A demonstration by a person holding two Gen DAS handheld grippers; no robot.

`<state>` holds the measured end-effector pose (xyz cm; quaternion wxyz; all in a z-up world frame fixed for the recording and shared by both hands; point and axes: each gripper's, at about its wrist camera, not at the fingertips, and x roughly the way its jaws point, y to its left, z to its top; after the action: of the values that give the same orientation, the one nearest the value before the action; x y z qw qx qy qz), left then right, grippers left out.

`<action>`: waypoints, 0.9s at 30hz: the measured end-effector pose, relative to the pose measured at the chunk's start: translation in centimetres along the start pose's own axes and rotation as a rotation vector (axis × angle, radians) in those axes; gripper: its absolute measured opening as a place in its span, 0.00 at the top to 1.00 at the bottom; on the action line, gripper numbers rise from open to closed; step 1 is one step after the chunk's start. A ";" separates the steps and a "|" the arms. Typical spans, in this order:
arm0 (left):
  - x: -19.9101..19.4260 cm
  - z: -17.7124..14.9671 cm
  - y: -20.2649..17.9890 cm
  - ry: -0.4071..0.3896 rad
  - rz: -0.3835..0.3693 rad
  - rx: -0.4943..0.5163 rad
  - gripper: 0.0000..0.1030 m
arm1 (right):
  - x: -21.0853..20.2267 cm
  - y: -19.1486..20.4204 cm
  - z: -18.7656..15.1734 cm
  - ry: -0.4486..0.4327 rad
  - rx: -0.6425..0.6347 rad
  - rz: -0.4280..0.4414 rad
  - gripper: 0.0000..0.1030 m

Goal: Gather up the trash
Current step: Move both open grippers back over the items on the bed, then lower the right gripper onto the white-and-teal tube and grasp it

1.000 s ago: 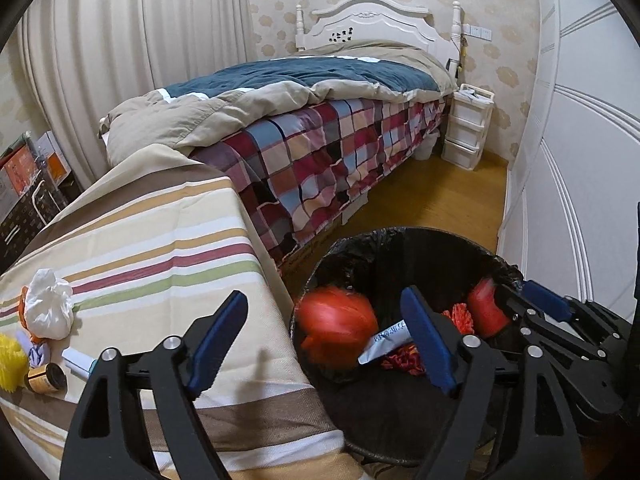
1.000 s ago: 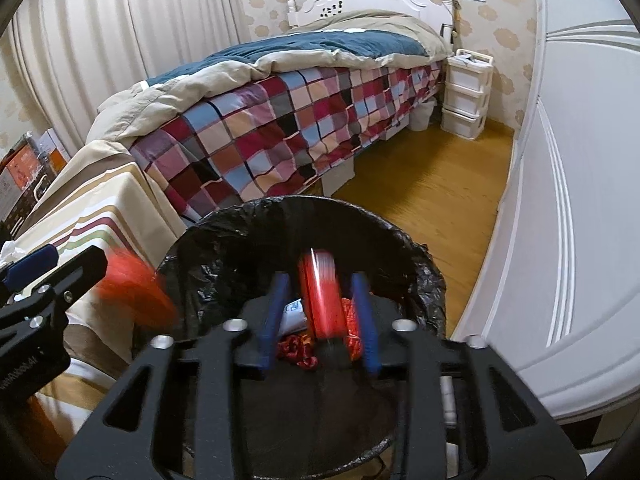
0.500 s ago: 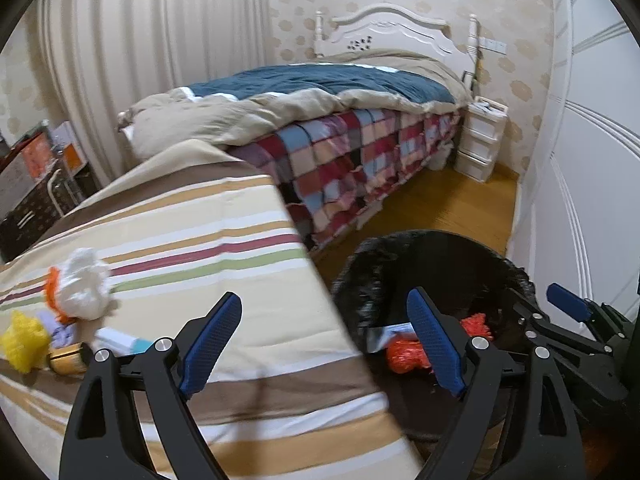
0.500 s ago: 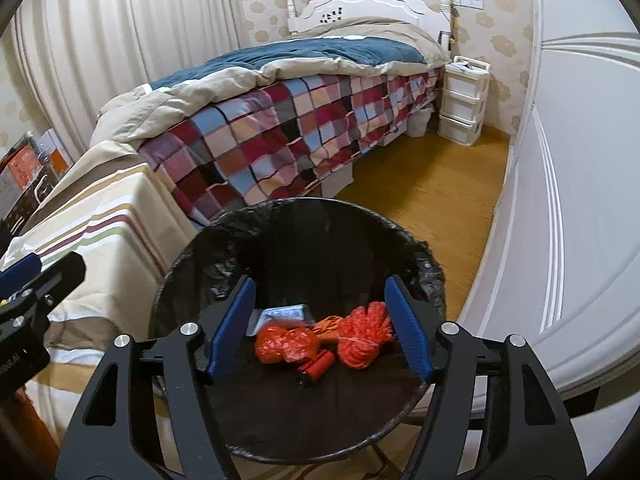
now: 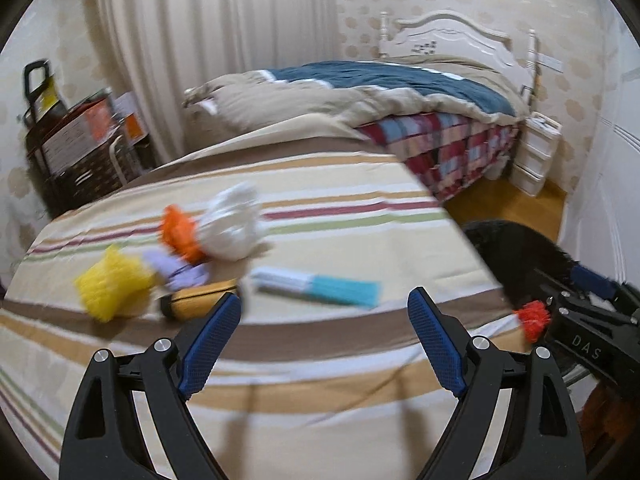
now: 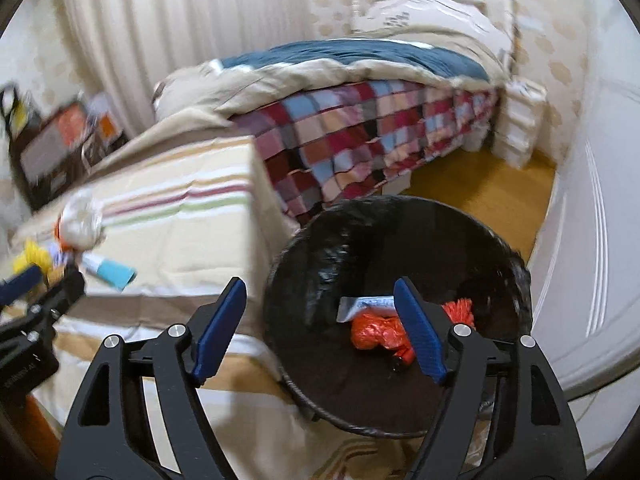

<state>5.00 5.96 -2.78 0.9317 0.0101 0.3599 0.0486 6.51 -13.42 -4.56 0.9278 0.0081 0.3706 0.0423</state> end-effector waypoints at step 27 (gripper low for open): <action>-0.7 -3.9 17.7 0.075 0.238 -0.215 0.17 | 4.9 18.5 3.0 0.085 -0.250 0.218 0.25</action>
<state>0.40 23.41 -4.29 0.9009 -0.0488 0.3834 0.1973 10.75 5.46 -4.94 0.8950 -0.0691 0.3984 0.1885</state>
